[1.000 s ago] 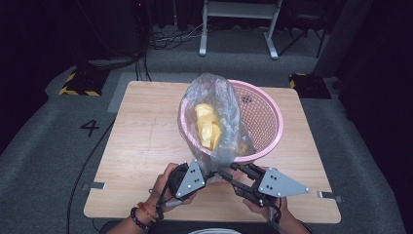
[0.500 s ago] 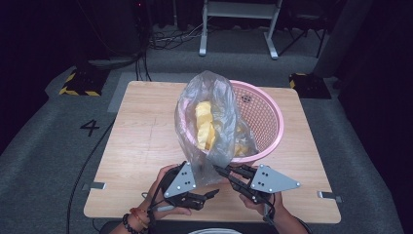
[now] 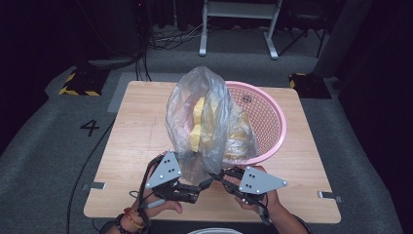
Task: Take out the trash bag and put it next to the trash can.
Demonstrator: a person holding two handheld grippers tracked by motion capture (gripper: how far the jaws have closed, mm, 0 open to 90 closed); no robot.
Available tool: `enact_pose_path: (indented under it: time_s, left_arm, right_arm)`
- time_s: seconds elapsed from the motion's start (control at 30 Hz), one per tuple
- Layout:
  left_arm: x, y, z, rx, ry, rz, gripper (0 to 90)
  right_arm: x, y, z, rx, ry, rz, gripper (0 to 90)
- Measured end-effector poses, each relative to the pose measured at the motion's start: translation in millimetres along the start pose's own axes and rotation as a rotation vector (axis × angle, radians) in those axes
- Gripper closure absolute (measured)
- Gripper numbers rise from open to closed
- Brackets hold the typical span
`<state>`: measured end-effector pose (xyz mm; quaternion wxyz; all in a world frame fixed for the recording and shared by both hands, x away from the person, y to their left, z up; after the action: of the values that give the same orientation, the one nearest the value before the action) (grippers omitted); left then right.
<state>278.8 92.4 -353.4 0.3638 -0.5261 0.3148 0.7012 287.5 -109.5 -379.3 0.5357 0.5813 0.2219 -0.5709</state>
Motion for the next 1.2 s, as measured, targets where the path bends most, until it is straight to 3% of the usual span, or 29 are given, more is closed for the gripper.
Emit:
enact_pose_path:
  time_s: [0.07, 0.17, 0.23, 0.33, 0.37, 0.4, 0.43, 0.47, 0.53, 0.73, 0.83, 0.93, 1.0, 1.1, 1.13, 1.2]
  left_arm:
    - [-2.6, 3.2, -3.4, 0.003, -0.009, 0.005, 17.0]
    - [-4.7, 5.8, -8.3, -0.069, -0.020, -0.013, 25.7]
    - [-5.0, 2.5, -8.5, -0.113, -0.024, -0.029, 37.7]
    - [-3.7, -1.3, -7.3, -0.086, -0.030, -0.029, 49.1]
    - [-2.9, -2.9, -6.3, -0.085, -0.031, -0.044, 49.1]
    - [-2.0, -4.2, -5.7, -0.087, -0.033, -0.052, 58.7]
    - [-1.0, -5.6, -5.2, -0.064, -0.039, -0.057, 58.7]
    - [0.2, -6.7, -5.0, -0.050, -0.039, -0.059, 66.7]
    - [2.3, -7.7, -4.5, -0.060, -0.034, -0.072, 77.4]
    - [6.2, -13.7, -0.5, -0.032, -0.015, -0.087, 84.8]
    - [7.9, -16.0, 4.3, -0.025, 0.011, -0.099, 85.8]
    - [8.0, -17.8, 9.6, -0.029, 0.046, -0.090, 85.8]
    - [6.9, -17.1, 13.3, -0.043, 0.059, -0.110, 86.1]
    - [5.3, -16.8, 18.7, -0.060, 0.102, -0.124, 86.2]
    - [4.9, -17.8, 20.3, -0.064, 0.110, -0.133, 86.2]
    - [3.7, -20.5, 23.9, -0.085, 0.142, -0.141, 86.2]
  right_arm:
    - [2.9, -1.5, -5.0, -0.017, -0.025, 0.009, 86.7]
    - [5.6, -3.7, -8.1, -0.029, -0.033, 0.017, 86.4]
    - [7.2, -3.9, -7.9, -0.030, -0.034, 0.017, 86.4]
    - [10.5, -2.7, -6.0, -0.029, -0.038, 0.007, 85.2]
    - [10.5, -2.7, -6.0, -0.029, -0.038, 0.007, 85.2]
    - [11.5, -2.8, -5.3, -0.028, -0.040, 0.001, 84.4]
    - [12.5, -3.0, -5.0, -0.026, -0.041, 0.002, 83.5]
    - [13.7, -3.4, -5.2, -0.027, -0.043, 0.005, 82.9]
    - [19.1, -5.6, -7.4, -0.026, -0.058, 0.005, 78.4]
    - [31.4, -6.8, -7.2, -0.039, -0.067, -0.026, 68.5]
    - [38.1, -8.0, -2.5, -0.071, -0.082, -0.033, 58.3]
    - [49.0, -7.6, 5.6, -0.110, -0.096, -0.049, 51.4]
    - [62.0, -3.5, 16.4, -0.130, -0.111, -0.083, 49.2]
    - [71.2, 0.5, 25.3, -0.153, -0.116, -0.120, 48.2]
    - [81.9, 5.1, 33.8, -0.162, -0.138, -0.152, 48.7]
    - [93.7, 9.3, 41.9, -0.167, -0.166, -0.167, 49.2]
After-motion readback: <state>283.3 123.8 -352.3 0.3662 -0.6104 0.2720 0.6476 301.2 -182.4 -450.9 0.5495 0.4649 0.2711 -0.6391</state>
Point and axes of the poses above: each handheld gripper's, and its own axes: z roughly backward along the jaws, x roughly out of its underside, y roughly to its right, the point moved 2 cm from there along -z, roughly forward along the jaws, and after that the axes turned 6 degrees about z, right-handed, at the moved point
